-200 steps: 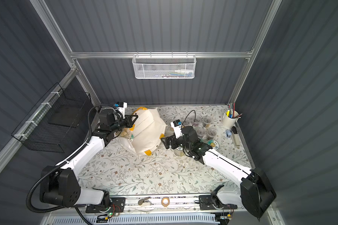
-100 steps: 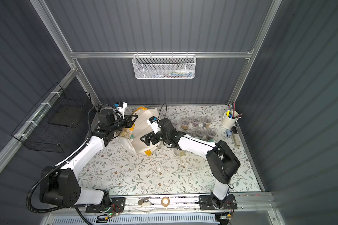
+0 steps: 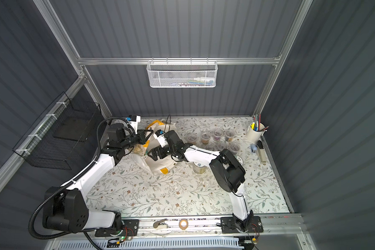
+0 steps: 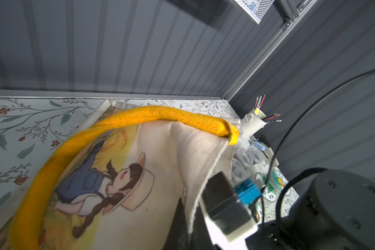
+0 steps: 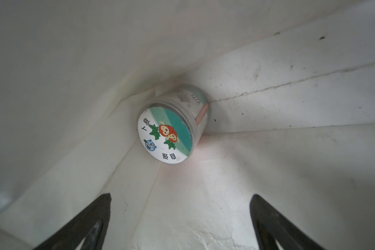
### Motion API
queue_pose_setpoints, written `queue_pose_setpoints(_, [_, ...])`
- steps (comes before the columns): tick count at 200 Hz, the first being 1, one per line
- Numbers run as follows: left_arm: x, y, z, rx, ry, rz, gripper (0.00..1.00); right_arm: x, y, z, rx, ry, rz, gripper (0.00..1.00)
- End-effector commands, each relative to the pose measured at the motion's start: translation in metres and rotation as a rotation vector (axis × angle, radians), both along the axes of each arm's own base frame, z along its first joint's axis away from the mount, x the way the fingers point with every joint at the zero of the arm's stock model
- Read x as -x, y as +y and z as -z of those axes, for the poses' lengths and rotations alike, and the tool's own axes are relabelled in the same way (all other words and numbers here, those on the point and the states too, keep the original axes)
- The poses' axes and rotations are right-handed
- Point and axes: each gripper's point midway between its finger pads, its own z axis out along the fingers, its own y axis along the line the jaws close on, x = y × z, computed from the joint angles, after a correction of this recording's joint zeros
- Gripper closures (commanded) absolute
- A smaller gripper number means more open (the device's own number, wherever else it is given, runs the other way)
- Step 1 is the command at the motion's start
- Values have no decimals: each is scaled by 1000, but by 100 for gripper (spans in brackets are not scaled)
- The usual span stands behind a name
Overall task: Take out the seed jars from the canvas bag
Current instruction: Pick up the seed jar from the canvas bag.
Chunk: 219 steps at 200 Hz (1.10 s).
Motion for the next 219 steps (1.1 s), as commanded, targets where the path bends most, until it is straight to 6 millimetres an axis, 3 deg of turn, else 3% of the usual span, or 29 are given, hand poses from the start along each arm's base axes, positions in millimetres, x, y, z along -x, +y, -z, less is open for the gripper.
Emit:
queue_pose_setpoints(1, [11,-5,-28,62,-86,70,100,2,9,4,33,-7,-6,1])
queue_pose_setpoints(86, [14,-11,-39,142,-91,125,100,-11,15,9,82,-12,26,1])
queue_pose_setpoints(143, [13,-12,-41,152,-86,130,100,-22,9,31,183,15,65,1])
queue_pose_setpoints(180, [12,-12,-36,154,-69,130,100,-20,11,28,159,19,48,1])
queue_pose_setpoints(219, [11,-13,-35,161,-63,132,100,-20,10,46,215,60,47,1])
